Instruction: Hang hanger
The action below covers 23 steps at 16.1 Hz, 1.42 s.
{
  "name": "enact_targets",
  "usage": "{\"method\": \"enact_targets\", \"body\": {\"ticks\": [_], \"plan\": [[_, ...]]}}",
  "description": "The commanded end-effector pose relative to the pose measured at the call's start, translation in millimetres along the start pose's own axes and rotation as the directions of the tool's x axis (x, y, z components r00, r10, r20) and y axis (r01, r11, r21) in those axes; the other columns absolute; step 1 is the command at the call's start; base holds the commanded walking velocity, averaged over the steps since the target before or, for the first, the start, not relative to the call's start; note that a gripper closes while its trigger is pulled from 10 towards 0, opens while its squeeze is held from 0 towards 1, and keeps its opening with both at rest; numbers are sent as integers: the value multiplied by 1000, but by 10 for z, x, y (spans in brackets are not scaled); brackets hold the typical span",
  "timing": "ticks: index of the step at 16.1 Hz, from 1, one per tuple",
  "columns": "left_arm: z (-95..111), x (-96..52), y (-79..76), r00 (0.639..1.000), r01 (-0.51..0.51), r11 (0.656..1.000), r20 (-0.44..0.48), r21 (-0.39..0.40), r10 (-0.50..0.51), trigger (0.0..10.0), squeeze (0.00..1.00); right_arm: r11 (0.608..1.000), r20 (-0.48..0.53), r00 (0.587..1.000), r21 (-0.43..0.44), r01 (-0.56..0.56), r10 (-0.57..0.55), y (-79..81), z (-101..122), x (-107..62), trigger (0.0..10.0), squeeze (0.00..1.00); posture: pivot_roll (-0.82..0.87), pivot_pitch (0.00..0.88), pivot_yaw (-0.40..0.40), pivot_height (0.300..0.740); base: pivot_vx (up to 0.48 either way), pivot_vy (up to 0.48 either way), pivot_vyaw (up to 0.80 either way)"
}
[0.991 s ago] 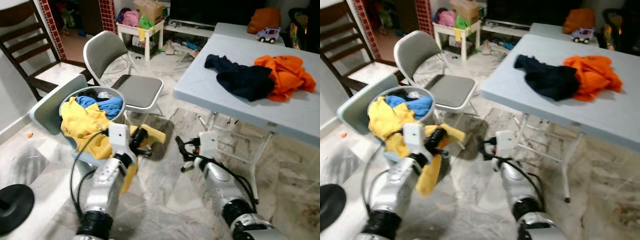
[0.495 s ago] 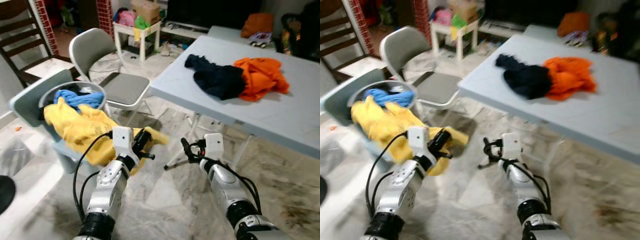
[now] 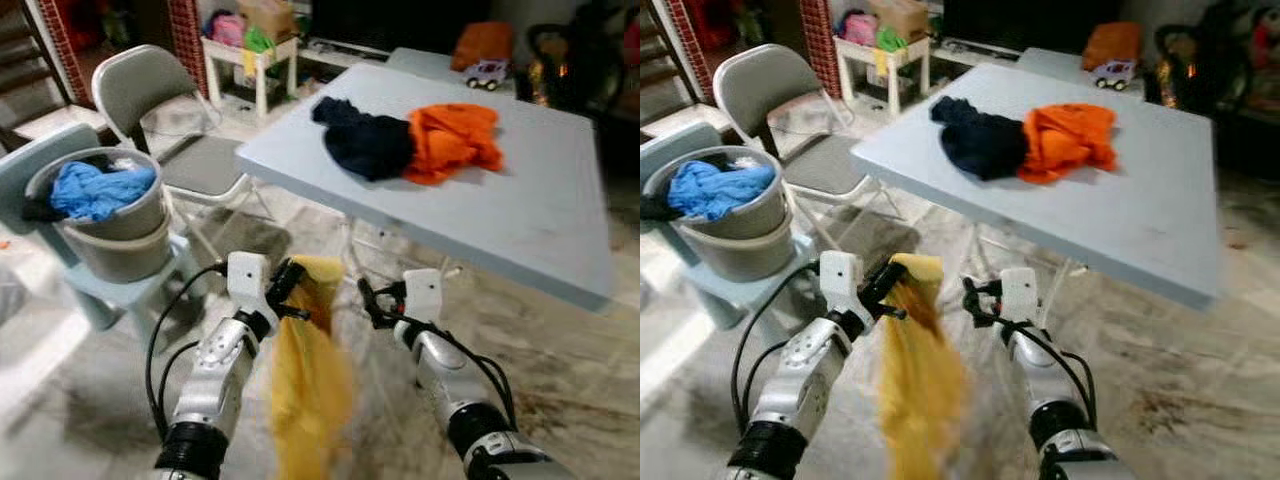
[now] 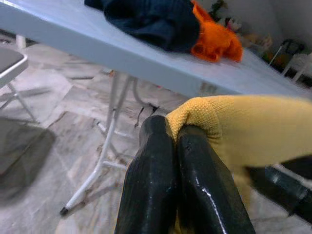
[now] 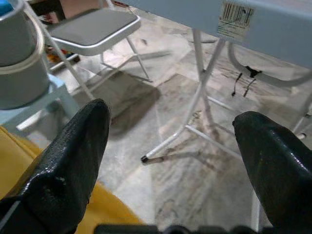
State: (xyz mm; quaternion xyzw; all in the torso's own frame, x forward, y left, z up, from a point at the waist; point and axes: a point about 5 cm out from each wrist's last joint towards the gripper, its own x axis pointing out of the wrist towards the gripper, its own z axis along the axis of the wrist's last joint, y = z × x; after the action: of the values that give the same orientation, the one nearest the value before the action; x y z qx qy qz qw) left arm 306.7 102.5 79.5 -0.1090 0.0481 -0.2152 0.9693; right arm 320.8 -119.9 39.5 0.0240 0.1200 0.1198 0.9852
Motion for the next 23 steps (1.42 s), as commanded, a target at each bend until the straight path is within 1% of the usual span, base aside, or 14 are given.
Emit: {"method": "enact_targets", "body": {"ticks": [1,2,3,4,5,6,7,9,10,12,16,23], "plan": [[32,-15,70,1000,-18,999,-2,45,18,10000,0,1000,5,1000,17,1,-1,32,42,32,10000,0,26,0,-69,740,0,0,0],[-2,-74,148,999,-34,997,-19,72,36,10000,0,999,15,1000,34,-1,0,36,86,50,10000,0,25,0,-69,740,0,0,0],[-43,-137,240,997,-61,992,-44,108,66,10000,0,1000,39,999,20,-14,14,56,148,67,10000,0,23,0,-70,740,0,0,0],[-58,-204,344,992,-103,986,-55,133,111,10000,0,999,54,998,34,-16,14,63,206,86,10000,0,21,0,-71,740,0,0,0],[-52,-245,400,988,-135,982,-53,129,143,10000,0,999,65,998,40,-15,12,55,247,96,10000,0,19,0,-71,740,0,0,0],[-50,-256,413,986,-152,980,-51,125,160,10000,0,999,67,998,40,-14,12,51,255,97,10000,0,17,0,-71,740,0,0,0],[-54,-271,424,982,-174,978,-48,113,181,10000,0,999,68,998,43,-12,9,42,258,93,10000,0,15,0,-70,740,0,0,-800],[-73,-297,425,976,-211,975,-44,68,214,10000,0,999,62,998,46,0,-3,5,226,64,10000,0,15,0,-71,740,0,0,-800],[-97,-307,422,971,-231,972,-57,34,232,10000,0,999,56,998,46,6,-9,-10,206,48,10000,0,18,0,-71,740,0,0,-800],[-113,-332,432,968,-239,971,-76,11,239,10000,0,999,53,999,36,9,-10,-18,193,33,10000,0,20,0,-69,740,0,0,-800],[-95,-370,476,966,-246,969,-75,22,247,10000,0,999,45,999,29,13,-14,-39,176,20,10000,0,22,0,-67,740,0,0,-800],[-95,-403,477,964,-248,968,-86,28,250,10000,0,1000,36,999,18,24,-25,-61,170,27,10000,0,34,0,-55,740,0,0,-800]]}}
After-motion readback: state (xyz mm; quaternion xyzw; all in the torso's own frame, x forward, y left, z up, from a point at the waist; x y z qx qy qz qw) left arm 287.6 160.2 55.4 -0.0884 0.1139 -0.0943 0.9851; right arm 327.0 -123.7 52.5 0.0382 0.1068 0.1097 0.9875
